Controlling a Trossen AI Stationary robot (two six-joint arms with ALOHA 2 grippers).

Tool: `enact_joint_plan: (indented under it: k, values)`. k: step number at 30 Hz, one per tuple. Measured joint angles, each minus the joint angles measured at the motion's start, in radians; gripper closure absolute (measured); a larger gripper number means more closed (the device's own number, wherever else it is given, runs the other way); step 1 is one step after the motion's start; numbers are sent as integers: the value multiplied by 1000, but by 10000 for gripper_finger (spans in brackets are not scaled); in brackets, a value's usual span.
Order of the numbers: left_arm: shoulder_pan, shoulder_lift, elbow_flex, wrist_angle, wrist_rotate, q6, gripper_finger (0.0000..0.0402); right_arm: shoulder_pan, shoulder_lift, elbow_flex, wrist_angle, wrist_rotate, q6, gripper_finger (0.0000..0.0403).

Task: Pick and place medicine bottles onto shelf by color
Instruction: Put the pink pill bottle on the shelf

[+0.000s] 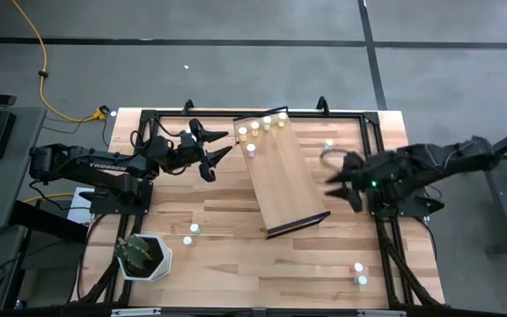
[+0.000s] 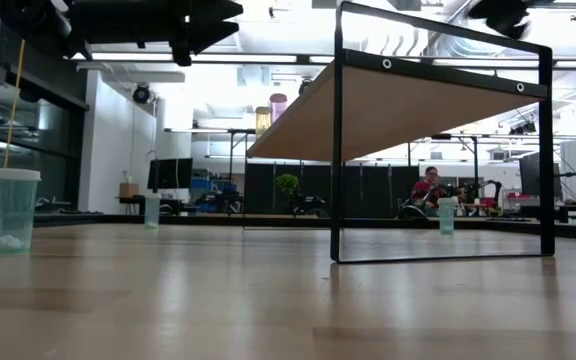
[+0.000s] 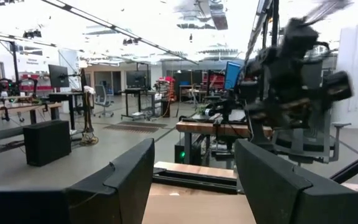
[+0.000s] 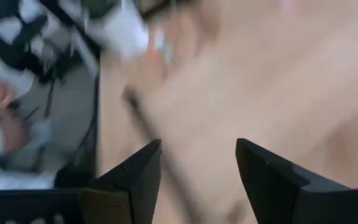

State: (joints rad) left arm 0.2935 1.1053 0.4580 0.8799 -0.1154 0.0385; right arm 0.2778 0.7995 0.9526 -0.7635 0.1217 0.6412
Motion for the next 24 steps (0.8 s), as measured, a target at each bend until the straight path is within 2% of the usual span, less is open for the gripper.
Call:
enact_joint_plan:
  k: [5, 7, 9, 12, 16, 21, 24]
  values:
    - [0, 0, 0, -1, 1, -1, 188, 211, 171, 146, -412, -18, 491, 206]
    - [0, 0, 0, -5, 2, -11, 188, 285, 238, 162, -535, -66, 689, 206]
    - [0, 0, 0, -8, 2, -27, 188, 349, 298, 160, -586, -138, 836, 206]
    - [0, 0, 0, -8, 2, -28, 188, 423, 375, 131, -570, -249, 966, 206]
    - [0, 0, 0, -8, 2, -28, 188, 479, 450, 78, -439, -335, 1057, 206]
    - [0, 0, 0, -8, 2, -28, 188, 518, 516, 23, -283, -358, 1125, 206]
    - [0, 0, 0, -8, 1, -34, 188, 537, 556, 12, -260, -351, 1162, 206]
